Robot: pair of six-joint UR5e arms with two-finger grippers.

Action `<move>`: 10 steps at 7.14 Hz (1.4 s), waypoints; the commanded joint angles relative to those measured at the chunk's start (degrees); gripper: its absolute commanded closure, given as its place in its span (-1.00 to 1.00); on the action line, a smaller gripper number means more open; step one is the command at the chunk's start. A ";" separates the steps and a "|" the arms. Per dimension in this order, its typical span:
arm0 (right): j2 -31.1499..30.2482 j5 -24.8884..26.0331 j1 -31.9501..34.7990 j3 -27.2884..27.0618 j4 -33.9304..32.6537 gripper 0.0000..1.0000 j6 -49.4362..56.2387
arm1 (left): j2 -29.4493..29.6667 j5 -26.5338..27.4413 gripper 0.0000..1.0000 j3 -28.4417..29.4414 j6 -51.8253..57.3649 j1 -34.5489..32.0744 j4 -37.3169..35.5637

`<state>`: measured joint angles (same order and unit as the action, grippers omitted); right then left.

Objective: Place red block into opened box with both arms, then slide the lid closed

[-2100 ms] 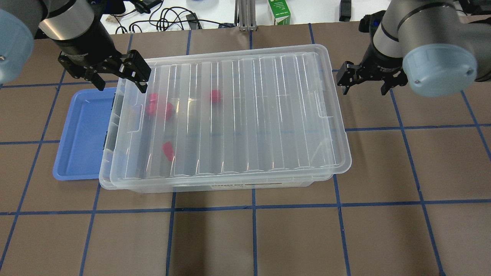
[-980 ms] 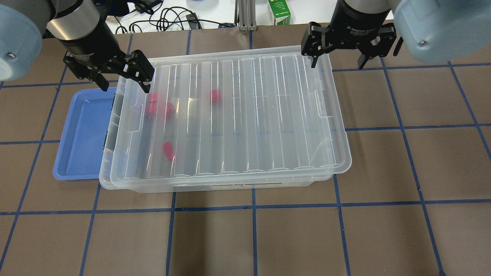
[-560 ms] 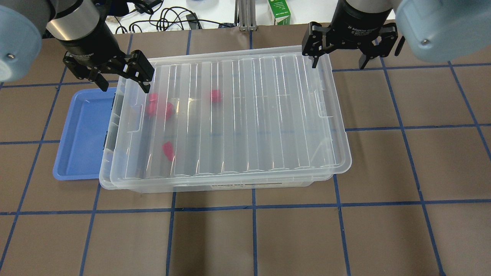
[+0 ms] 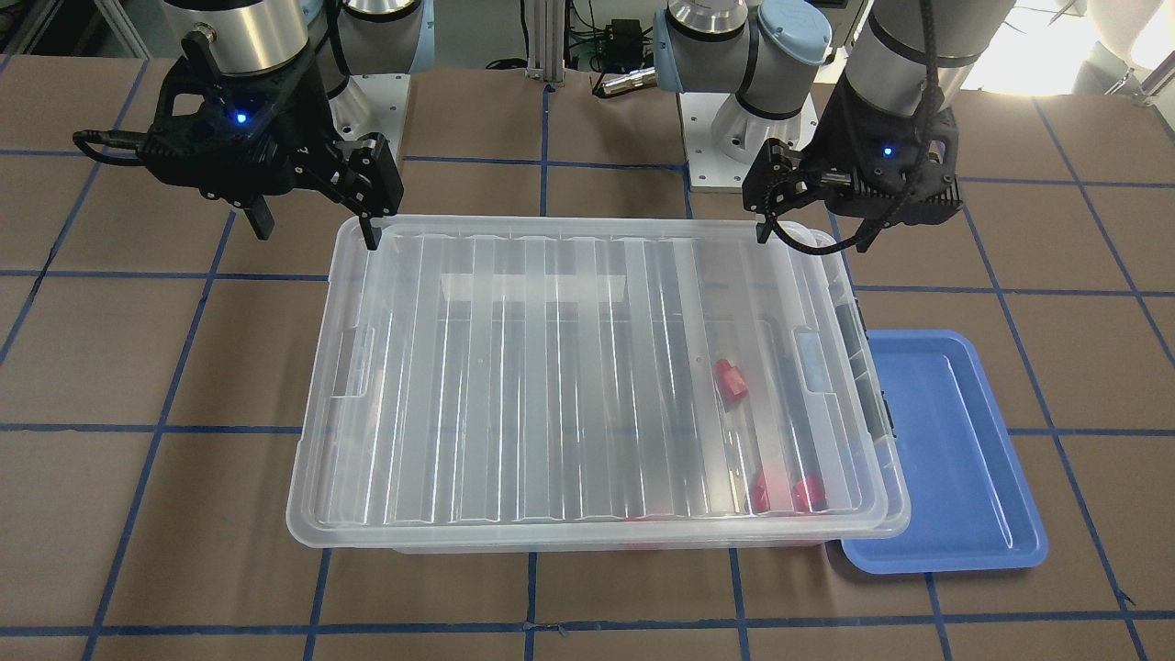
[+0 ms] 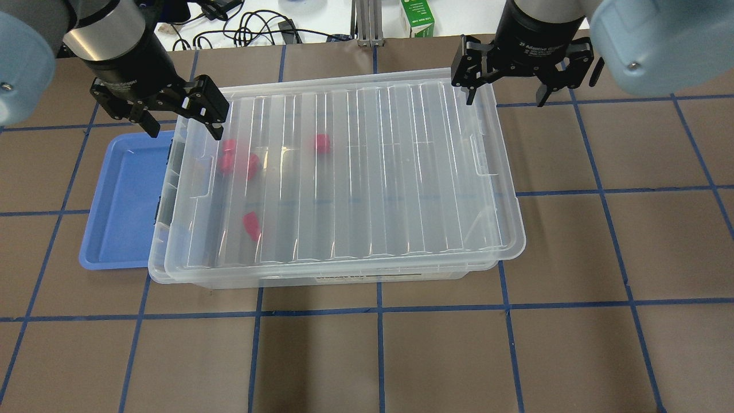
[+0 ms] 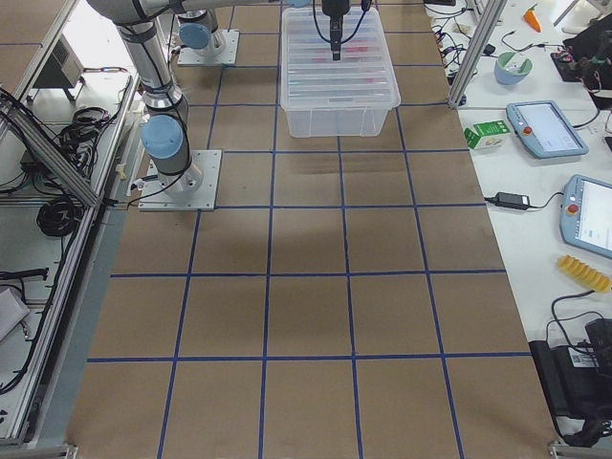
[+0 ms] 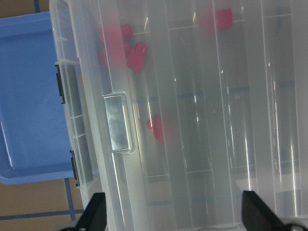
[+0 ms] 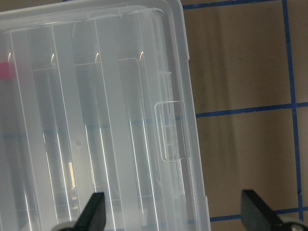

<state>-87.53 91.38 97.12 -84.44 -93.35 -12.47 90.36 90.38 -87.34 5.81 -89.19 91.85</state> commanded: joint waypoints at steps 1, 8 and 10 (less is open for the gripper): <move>-0.01 -0.06 0.00 -0.20 0.01 -1.00 -0.01 | -0.36 0.06 -1.00 0.24 -0.97 -0.02 1.40; -0.01 -0.06 0.00 -0.02 -0.26 -1.00 -0.01 | -1.15 -0.03 -1.00 0.24 -0.97 -0.02 1.49; -0.01 -0.06 0.00 0.06 -0.26 -1.00 -0.01 | -1.06 0.06 -1.00 0.24 -0.97 -0.02 1.49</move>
